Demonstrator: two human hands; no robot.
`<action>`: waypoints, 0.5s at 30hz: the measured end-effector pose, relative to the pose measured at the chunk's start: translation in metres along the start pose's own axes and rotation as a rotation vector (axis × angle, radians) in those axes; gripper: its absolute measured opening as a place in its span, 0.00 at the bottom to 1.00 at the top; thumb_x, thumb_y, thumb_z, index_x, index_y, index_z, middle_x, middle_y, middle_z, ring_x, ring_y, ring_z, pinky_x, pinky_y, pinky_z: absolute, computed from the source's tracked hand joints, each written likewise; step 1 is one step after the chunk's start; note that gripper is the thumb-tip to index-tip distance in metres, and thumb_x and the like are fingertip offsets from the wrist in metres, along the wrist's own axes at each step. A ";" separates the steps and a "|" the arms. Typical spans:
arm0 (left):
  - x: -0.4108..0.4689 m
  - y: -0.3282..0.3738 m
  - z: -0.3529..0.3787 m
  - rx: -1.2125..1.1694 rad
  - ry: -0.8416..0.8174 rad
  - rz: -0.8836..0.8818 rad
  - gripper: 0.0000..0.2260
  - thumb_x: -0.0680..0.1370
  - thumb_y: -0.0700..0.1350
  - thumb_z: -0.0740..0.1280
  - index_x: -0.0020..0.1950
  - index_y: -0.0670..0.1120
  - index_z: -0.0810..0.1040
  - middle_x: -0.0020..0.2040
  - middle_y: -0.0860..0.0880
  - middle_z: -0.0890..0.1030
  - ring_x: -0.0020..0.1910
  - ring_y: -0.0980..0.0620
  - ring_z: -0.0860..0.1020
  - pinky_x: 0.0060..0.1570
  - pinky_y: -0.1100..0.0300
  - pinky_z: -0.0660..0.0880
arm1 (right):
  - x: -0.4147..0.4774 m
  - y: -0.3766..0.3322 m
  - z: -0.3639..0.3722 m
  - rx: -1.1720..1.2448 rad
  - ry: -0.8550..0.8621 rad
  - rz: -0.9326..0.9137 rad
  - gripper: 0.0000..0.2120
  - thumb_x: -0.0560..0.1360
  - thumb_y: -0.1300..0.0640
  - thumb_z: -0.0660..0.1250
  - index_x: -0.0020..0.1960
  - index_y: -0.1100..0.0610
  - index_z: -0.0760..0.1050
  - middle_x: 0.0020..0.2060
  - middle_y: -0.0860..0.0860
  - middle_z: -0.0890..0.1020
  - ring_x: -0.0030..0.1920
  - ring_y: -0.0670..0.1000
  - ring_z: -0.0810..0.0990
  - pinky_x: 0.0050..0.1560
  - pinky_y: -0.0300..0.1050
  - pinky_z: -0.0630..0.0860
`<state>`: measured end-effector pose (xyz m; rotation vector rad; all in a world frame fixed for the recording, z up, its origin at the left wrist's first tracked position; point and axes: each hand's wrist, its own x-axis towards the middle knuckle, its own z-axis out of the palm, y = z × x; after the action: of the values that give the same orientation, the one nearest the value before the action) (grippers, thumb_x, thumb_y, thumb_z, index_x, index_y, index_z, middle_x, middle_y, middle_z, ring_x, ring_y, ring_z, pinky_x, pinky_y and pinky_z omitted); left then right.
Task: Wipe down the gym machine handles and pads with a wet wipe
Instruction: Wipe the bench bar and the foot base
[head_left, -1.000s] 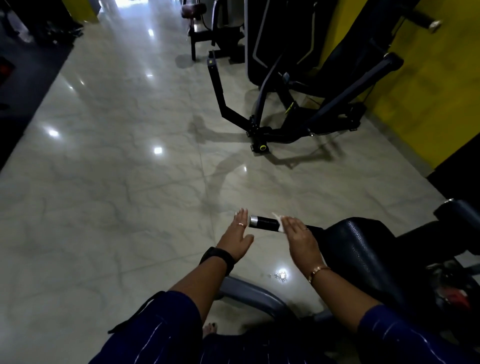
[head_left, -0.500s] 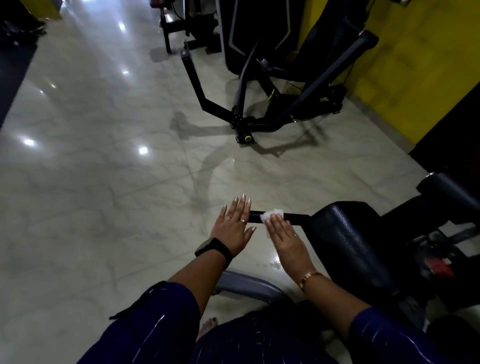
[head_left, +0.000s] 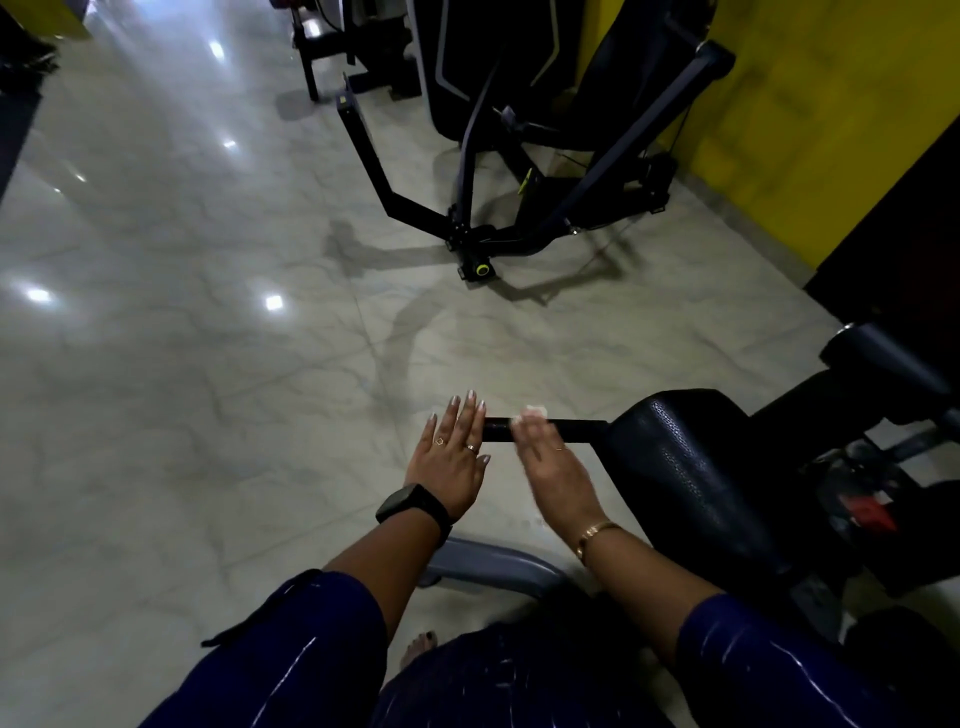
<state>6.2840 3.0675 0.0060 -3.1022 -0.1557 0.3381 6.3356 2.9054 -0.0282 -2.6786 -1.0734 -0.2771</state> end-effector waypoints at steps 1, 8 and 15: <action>0.000 0.000 0.000 -0.004 0.004 0.001 0.29 0.84 0.52 0.46 0.72 0.46 0.28 0.72 0.48 0.26 0.73 0.49 0.29 0.73 0.52 0.34 | -0.006 0.010 0.001 -0.001 -0.018 0.080 0.33 0.62 0.77 0.61 0.67 0.68 0.72 0.64 0.64 0.75 0.65 0.62 0.75 0.58 0.51 0.78; -0.001 -0.002 -0.003 -0.010 -0.006 0.020 0.29 0.84 0.53 0.47 0.73 0.46 0.29 0.73 0.48 0.28 0.73 0.49 0.29 0.75 0.50 0.36 | 0.020 -0.028 0.006 0.221 0.021 0.331 0.34 0.59 0.83 0.63 0.64 0.69 0.73 0.61 0.64 0.78 0.62 0.64 0.77 0.58 0.55 0.73; 0.003 -0.010 -0.005 0.030 -0.016 0.089 0.29 0.84 0.53 0.47 0.75 0.46 0.32 0.78 0.47 0.35 0.78 0.47 0.37 0.75 0.49 0.36 | 0.020 -0.022 -0.004 -0.007 0.005 0.034 0.25 0.67 0.74 0.56 0.62 0.68 0.76 0.58 0.63 0.80 0.59 0.59 0.80 0.52 0.48 0.79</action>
<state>6.2866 3.0774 0.0101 -3.0833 -0.0128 0.3643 6.3345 2.9328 -0.0153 -2.6979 -1.0259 -0.2811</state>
